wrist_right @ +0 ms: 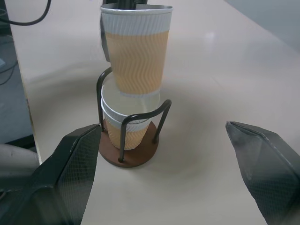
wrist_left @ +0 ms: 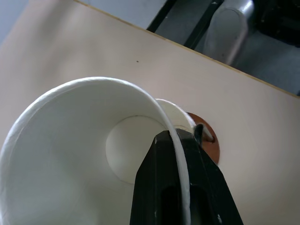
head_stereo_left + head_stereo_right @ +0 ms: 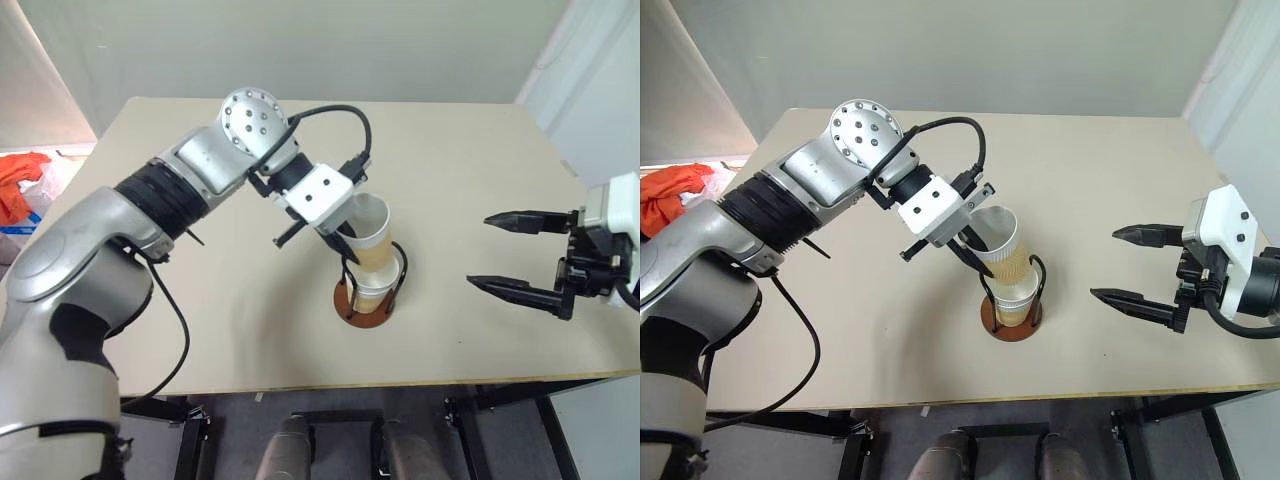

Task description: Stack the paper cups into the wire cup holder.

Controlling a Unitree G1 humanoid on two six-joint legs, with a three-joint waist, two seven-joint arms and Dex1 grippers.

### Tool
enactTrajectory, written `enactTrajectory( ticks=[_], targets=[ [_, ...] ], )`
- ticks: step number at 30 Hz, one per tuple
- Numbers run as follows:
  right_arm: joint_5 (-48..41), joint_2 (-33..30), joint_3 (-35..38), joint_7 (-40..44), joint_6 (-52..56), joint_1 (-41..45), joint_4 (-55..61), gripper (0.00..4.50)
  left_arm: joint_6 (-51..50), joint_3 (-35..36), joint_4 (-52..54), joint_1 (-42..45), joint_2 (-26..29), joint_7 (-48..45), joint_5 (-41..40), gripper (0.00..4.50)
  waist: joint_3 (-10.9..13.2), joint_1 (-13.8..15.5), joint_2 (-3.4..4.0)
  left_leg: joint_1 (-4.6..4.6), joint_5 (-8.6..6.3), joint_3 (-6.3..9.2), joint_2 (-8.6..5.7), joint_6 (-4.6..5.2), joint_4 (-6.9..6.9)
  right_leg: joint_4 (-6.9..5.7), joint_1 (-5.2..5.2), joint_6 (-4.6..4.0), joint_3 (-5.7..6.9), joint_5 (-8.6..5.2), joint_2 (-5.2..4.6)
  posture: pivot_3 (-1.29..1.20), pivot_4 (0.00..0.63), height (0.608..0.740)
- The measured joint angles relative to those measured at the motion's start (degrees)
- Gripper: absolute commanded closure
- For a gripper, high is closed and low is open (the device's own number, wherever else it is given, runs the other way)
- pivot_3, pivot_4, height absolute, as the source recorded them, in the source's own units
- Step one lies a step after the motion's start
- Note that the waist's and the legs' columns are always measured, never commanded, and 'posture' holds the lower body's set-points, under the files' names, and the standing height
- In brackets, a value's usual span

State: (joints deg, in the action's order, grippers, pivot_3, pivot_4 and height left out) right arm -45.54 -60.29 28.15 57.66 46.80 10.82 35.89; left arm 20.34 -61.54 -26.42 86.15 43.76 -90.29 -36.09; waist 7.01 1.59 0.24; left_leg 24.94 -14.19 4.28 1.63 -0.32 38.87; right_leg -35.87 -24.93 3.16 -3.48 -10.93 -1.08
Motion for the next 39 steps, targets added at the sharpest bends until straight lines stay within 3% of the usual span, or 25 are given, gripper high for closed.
enactTrajectory(
  ticks=[3,8,12,16,20,24,28,32,39],
  targets=[
    [-0.39,-0.14,0.0,-0.51,-0.02,-0.08,0.3,0.0,0.26,-0.11,0.5,0.0,0.03,-0.01,0.04,3.86,0.0,0.0,0.0,0.03,-0.12,-0.03,-0.01,0.08,0.19,0.0,0.04,0.02,-0.01,-0.01,-0.02,0.0,0.15,0.74],
    [-1.17,-0.34,-0.01,-1.49,-0.07,0.61,0.55,0.0,2.2,0.47,-1.58,-0.26,-2.34,-0.03,3.66,2.15,-0.01,0.02,0.01,0.0,-0.14,-0.05,-0.03,0.11,0.29,-0.02,0.11,0.07,-0.01,0.03,-0.05,0.0,0.15,0.74],
    [-1.57,-0.67,-0.81,-1.29,-0.79,1.69,0.03,0.0,2.63,7.41,-5.87,-2.75,-6.74,-0.1,9.29,2.15,-0.01,0.02,0.02,-0.01,-0.14,-0.09,-0.03,0.12,0.31,-0.04,0.12,0.09,-0.01,0.05,-0.05,0.0,0.15,0.74],
    [0.96,-0.81,-8.71,1.08,-4.78,8.2,-5.97,0.0,-3.65,18.29,-6.74,-5.86,-4.71,0.24,11.84,2.15,-0.08,-0.93,0.13,-0.11,-0.12,-0.19,-0.02,0.12,0.28,-0.04,0.08,0.09,-0.02,0.07,0.02,0.0,0.15,0.74],
    [6.24,0.65,-17.68,4.6,-9.55,15.3,-15.83,0.0,-16.38,30.02,-0.34,-16.02,6.78,0.74,10.2,2.15,-0.17,-1.88,0.36,-0.35,0.07,-0.21,0.1,-0.02,0.16,-0.1,0.06,0.04,-0.15,0.05,0.3,0.0,0.15,0.74],
    [11.13,1.76,-23.67,10.55,-14.34,20.48,-27.39,0.0,-31.54,45.2,10.09,-35.33,21.31,2.09,2.25,2.15,-0.19,-2.19,0.38,-0.35,0.36,-0.1,0.2,-0.53,-0.08,-0.25,-0.13,-0.19,-0.26,-0.05,0.47,0.0,0.15,0.74],
    [14.94,3.15,-27.79,16.2,-18.5,25.33,-36.11,0.0,-40.96,62.98,21.29,-57.11,29.14,6.73,-3.13,2.15,-0.2,-1.31,0.35,-0.4,0.29,-0.11,0.17,-0.42,-0.36,-0.48,-0.26,-0.71,-0.24,-0.37,0.33,0.0,0.15,0.74],
    [18.63,4.51,-29.96,20.19,-22.25,28.74,-43.84,0.0,-47.33,79.57,28.4,-74.09,28.96,10.44,-4.16,2.15,-0.24,-0.82,0.21,-0.54,0.16,-0.15,0.1,-0.24,-0.38,-1.02,-0.34,-1.56,-0.2,-0.86,0.21,0.0,0.15,0.74],
    [21.82,5.73,-31.08,24.52,-25.44,31.18,-51.16,0.0,-54.86,98.73,38.07,-89.75,23.72,13.0,-4.63,2.15,-0.24,-1.55,0.18,-1.07,0.28,-0.16,0.19,-0.55,-0.83,-1.19,-0.24,-2.24,-0.15,-0.7,0.26,0.0,0.15,0.74]
  ],
)
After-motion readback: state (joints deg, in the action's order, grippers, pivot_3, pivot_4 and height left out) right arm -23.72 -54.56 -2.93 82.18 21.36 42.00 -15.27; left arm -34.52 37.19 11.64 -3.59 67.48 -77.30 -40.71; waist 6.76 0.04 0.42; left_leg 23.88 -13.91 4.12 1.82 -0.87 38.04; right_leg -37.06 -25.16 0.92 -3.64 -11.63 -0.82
